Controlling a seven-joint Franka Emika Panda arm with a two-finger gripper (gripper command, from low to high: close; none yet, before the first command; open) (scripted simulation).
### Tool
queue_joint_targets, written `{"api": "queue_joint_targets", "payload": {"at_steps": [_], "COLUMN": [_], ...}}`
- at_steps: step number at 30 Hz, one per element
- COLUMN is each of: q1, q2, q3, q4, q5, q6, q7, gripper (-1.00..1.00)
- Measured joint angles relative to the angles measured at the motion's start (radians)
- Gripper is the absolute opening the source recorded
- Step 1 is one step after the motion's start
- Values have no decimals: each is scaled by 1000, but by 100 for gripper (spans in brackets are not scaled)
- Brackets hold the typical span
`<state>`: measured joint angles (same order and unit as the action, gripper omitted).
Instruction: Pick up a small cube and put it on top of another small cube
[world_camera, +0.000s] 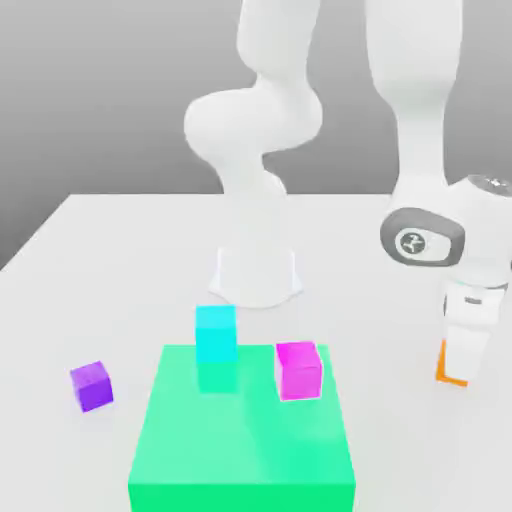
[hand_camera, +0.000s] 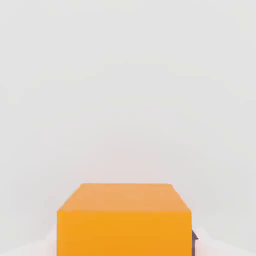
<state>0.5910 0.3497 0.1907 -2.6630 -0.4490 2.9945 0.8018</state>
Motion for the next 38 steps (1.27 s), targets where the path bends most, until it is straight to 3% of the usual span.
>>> {"api": "queue_joint_targets", "payload": {"at_steps": [9, 17, 29, 34, 35, 38], "q1": [-164, -401, -679, -702, -703, -703], "q2": [-214, -481, -905, -804, -777, -777], "q3": [219, 75, -228, -248, -248, -248], "q4": [-57, -109, -192, -249, -260, -260], "q5": [264, 270, 402, 414, 414, 414], "q6": [-154, -376, -696, -537, -499, -499], "q7": [-201, -146, -140, -143, -143, -143], "gripper": [-100, -100, -100, -100, 100, 100]}}
